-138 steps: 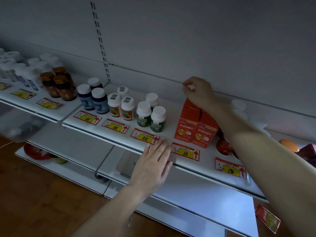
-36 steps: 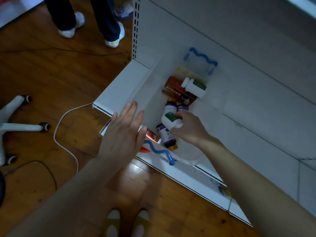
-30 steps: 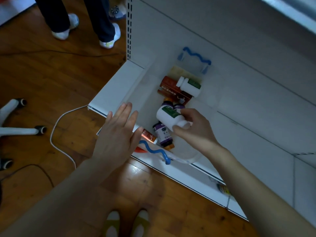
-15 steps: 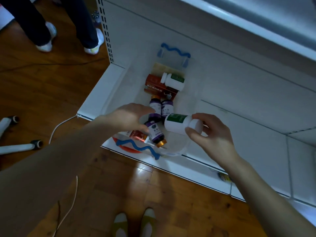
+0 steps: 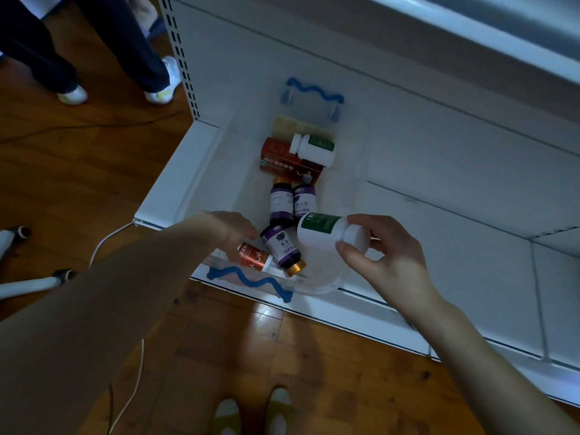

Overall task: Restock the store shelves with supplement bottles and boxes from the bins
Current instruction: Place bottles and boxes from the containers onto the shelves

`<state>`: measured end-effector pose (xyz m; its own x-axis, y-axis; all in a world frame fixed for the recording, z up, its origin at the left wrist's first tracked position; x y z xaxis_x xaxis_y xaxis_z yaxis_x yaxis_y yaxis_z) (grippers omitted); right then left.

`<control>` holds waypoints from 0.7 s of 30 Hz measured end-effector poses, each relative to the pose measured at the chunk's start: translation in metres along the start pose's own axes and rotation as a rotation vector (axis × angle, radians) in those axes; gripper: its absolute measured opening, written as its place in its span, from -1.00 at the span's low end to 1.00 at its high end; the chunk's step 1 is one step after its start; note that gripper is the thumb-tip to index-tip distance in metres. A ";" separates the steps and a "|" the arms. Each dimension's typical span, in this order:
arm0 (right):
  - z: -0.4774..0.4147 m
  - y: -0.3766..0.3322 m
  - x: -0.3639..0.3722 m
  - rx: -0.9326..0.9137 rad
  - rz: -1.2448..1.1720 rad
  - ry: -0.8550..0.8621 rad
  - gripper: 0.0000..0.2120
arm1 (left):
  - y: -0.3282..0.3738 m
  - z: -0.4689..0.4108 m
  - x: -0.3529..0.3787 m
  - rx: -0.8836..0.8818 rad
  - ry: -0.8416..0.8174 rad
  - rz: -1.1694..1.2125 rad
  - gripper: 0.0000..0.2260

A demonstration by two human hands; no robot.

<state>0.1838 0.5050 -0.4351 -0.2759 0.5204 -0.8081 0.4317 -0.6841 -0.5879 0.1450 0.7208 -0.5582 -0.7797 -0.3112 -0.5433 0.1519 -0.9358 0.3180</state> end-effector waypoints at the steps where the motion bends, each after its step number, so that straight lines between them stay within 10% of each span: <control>1: 0.000 0.000 0.000 0.002 -0.002 -0.003 -0.71 | 0.000 -0.002 0.001 -0.005 -0.008 -0.009 -0.48; 13: 0.000 0.000 0.002 0.031 -0.006 -0.027 -0.68 | -0.010 -0.022 0.008 -0.071 -0.056 -0.214 -0.55; 21: 0.002 -0.002 0.003 0.060 -0.028 -0.011 -0.69 | -0.010 -0.014 -0.001 -0.045 0.046 0.090 -0.53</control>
<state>0.1804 0.5062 -0.4362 -0.2965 0.5342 -0.7916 0.3717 -0.6990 -0.6110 0.1528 0.7286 -0.5719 -0.7333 -0.4010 -0.5491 0.2484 -0.9097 0.3327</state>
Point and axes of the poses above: each hand's wrist, its own z-axis away from the middle knuckle, its own x-axis out of the palm, y = z × x, the point moved 5 cm from there along -z, towards the middle knuckle, and after that the axes turned 12 degrees about z, right-handed, at the moved point
